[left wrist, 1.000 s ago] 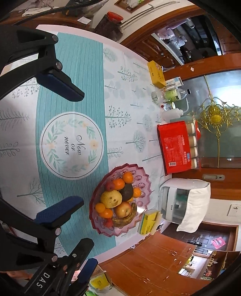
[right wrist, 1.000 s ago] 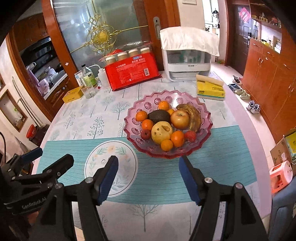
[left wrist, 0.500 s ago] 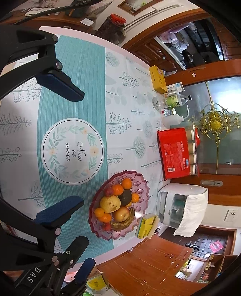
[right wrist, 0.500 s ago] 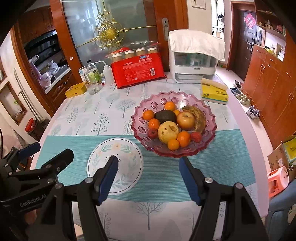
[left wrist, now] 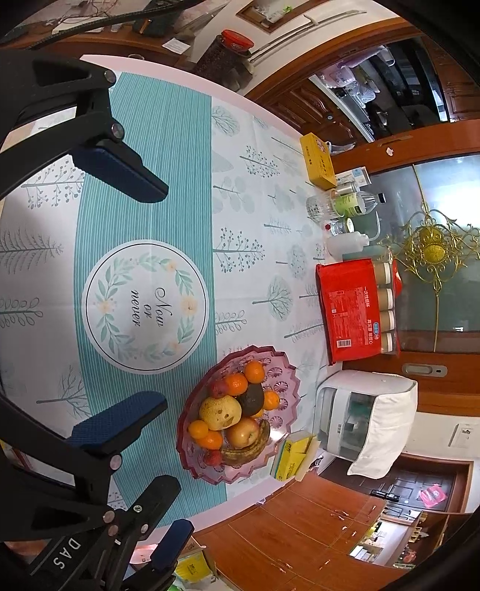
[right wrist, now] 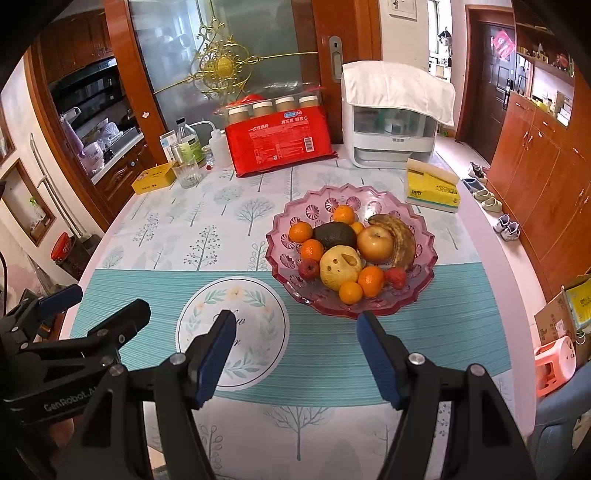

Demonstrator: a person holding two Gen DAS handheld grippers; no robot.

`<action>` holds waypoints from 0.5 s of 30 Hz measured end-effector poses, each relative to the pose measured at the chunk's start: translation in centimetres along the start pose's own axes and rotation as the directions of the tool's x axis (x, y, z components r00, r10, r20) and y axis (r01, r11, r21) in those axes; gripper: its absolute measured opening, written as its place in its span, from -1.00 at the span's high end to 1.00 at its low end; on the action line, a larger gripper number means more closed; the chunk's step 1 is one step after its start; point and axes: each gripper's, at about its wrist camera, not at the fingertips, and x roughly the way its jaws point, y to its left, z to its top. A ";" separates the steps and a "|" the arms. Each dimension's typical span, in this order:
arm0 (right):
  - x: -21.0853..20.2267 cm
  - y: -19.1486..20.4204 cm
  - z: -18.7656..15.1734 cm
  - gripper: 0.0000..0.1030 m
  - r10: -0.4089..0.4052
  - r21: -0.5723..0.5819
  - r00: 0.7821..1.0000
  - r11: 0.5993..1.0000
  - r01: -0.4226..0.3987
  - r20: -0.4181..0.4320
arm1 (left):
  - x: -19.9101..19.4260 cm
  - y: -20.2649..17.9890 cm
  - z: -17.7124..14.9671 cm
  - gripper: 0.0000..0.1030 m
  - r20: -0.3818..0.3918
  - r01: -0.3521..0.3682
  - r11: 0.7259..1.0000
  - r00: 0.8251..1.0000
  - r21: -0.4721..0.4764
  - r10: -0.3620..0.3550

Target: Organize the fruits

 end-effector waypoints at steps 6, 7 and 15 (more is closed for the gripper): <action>0.0 0.1 0.1 -0.33 0.001 0.004 1.000 1.000 -0.001 -0.003 | 0.5 0.0 -0.2 -0.97 -0.017 -0.002 1.000 1.000 0.005 0.002; 0.0 0.1 0.1 -0.33 0.001 0.004 1.000 1.000 -0.001 -0.004 | 0.5 0.0 -0.2 -0.97 -0.019 -0.002 1.000 1.000 0.005 0.002; 0.1 0.1 0.0 -0.33 0.002 0.007 1.000 1.000 -0.002 -0.008 | 0.6 -0.4 -0.3 -0.97 -0.029 -0.003 1.000 1.000 0.013 0.004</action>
